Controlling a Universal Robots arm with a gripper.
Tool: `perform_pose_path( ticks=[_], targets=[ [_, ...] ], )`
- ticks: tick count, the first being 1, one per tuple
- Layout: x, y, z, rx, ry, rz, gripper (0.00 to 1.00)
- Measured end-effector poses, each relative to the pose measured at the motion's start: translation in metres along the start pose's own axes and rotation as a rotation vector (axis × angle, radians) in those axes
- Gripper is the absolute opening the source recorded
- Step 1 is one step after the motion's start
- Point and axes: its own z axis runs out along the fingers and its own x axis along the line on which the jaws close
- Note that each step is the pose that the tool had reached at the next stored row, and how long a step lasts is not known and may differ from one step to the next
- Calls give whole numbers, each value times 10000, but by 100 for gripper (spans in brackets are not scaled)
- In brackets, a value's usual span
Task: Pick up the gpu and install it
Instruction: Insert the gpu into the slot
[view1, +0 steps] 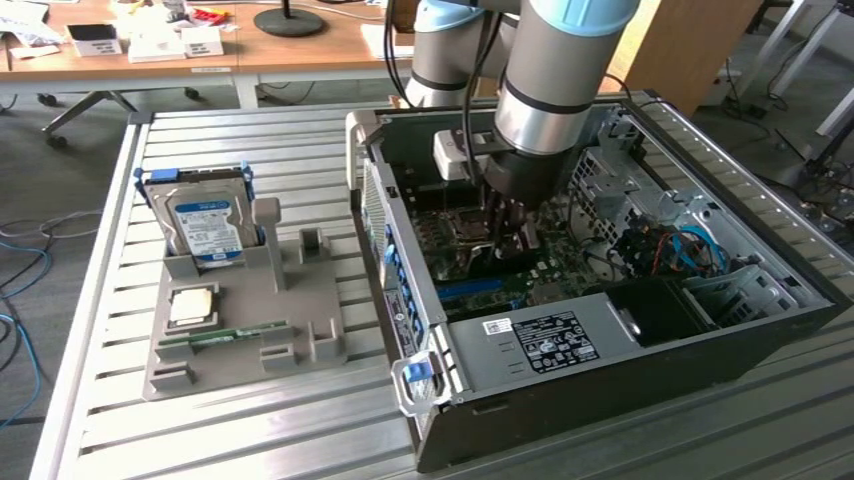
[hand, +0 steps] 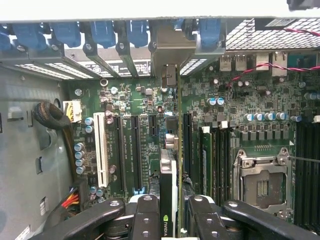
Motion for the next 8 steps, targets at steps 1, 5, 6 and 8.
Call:
perform_pose_path(
  ticks=[1,5,6,8],
  targets=[
    [1,2,4,0,0,0,27],
    [2,11,16,0,3,1,27],
    [2,12,21,0,2,0,27],
    [2,13,31,0,3,-1,27]
  ],
)
